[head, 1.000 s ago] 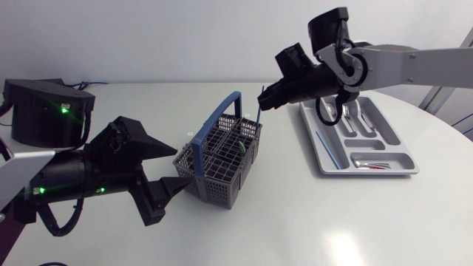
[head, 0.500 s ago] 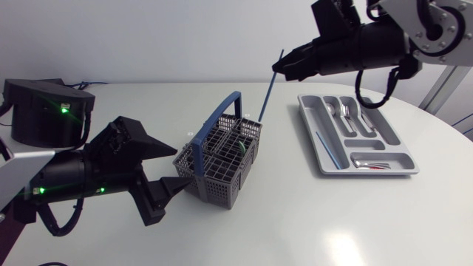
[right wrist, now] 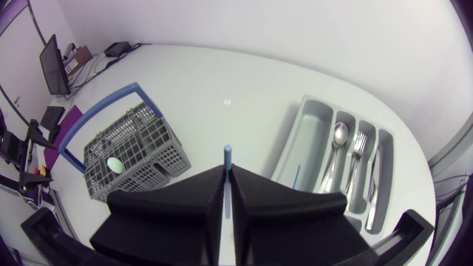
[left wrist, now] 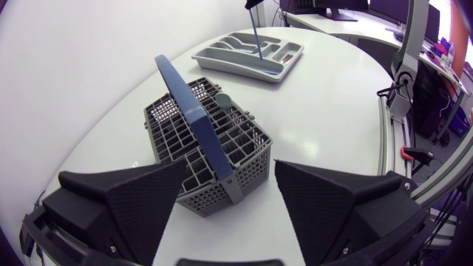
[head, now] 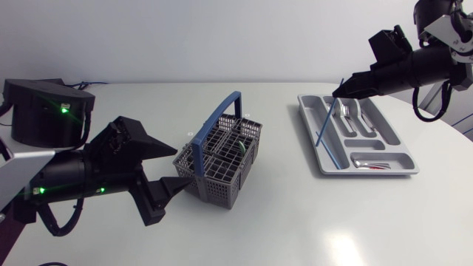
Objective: Unload the cutlery basket into the drawer organizer.
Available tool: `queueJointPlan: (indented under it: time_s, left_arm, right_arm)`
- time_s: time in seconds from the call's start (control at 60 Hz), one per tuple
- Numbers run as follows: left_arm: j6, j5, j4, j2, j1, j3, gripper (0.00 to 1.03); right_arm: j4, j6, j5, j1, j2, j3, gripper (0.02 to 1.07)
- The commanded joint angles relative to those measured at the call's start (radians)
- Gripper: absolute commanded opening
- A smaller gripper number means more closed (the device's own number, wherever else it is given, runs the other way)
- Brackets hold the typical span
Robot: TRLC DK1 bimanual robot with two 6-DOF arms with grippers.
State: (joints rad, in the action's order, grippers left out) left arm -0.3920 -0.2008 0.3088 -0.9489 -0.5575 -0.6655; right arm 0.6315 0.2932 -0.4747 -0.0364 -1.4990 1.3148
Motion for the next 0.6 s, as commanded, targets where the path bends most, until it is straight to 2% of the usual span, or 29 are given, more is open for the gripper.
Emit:
queueJointPlan:
  time_s: [0.0, 0.35, 0.583]
  left_arm:
    - [0.018, 0.008, -0.004, -0.001, -0.009, 0.009, 0.83]
    - [0.018, 0.008, -0.004, 0.002, -0.009, 0.018, 0.84]
    - [0.018, 0.008, -0.005, 0.007, -0.007, 0.032, 0.84]
  right_arm:
    - [0.043, 0.038, 0.005, -0.025, -0.063, 0.05, 0.07]
    - [0.094, 0.054, 0.148, -0.049, -0.25, 0.132, 0.07]
    - [0.12, 0.052, 0.162, -0.063, -0.431, 0.231, 0.07]
